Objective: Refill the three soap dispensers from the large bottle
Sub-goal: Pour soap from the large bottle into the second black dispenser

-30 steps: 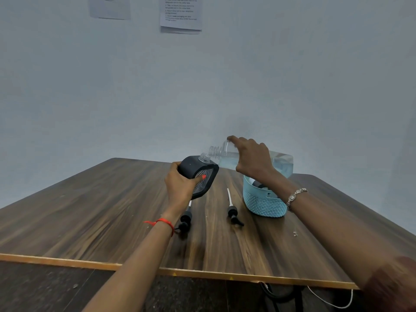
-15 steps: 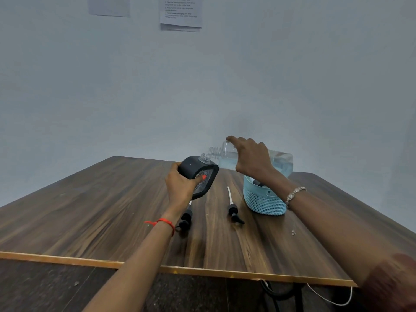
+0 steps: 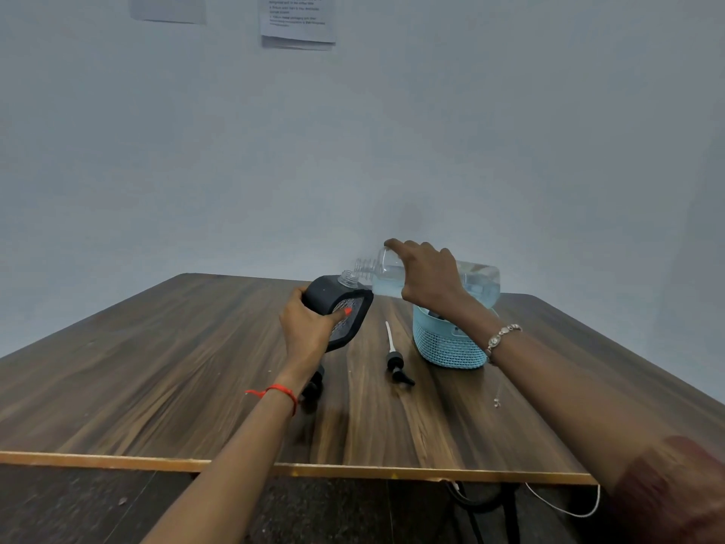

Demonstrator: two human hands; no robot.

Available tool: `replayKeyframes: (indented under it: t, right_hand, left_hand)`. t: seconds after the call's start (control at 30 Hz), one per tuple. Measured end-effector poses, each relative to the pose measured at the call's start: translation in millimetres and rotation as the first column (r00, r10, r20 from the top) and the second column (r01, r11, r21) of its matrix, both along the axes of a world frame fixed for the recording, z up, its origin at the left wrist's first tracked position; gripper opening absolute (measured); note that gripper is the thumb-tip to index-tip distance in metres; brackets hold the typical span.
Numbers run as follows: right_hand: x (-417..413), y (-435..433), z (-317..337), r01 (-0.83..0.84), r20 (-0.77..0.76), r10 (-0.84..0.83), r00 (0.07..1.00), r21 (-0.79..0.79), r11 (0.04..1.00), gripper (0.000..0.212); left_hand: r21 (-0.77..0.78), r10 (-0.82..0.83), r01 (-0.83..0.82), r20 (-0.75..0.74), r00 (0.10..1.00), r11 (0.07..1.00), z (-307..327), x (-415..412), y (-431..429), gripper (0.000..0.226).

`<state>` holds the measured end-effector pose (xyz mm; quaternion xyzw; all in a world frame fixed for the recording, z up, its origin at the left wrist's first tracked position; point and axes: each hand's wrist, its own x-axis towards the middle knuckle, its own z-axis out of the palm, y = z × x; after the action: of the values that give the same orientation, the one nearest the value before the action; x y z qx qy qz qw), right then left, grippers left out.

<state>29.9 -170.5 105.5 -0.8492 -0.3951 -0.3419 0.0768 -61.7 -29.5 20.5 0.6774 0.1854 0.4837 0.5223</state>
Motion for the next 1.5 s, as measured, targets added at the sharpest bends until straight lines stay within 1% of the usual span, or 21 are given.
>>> replayKeyframes:
  t: [0.2,0.5,0.83,0.97,1.5]
  right_hand:
    - [1,-3,0,0.012,-0.004,-0.012,1.000,-0.015,1.000,0.068]
    - [1,-5,-1,0.018,-0.011,-0.018,1.000,-0.025,1.000,0.069]
    - [-2,-6,2,0.015,-0.010,-0.015,1.000,-0.028,1.000,0.069]
    - [-3,-6,2,0.016,-0.010,-0.016,1.000,-0.030,0.999,0.068]
    - [-5,-8,3,0.015,-0.021,-0.016,1.000,-0.034,0.999,0.067]
  left_hand:
    - [-0.004,-0.012,0.012,-0.002,1.000,1.000,-1,0,-4,0.057]
    - [-0.023,-0.034,0.034,0.010,0.999,0.999,-1,-2,-8,0.051]
    - [-0.026,-0.031,0.031,0.008,0.999,0.999,-1,-3,-9,0.055]
    - [-0.031,-0.037,0.037,0.018,0.999,0.999,1,-5,-11,0.051]
    - [-0.041,-0.051,0.052,0.036,0.998,0.998,2,-10,-15,0.050]
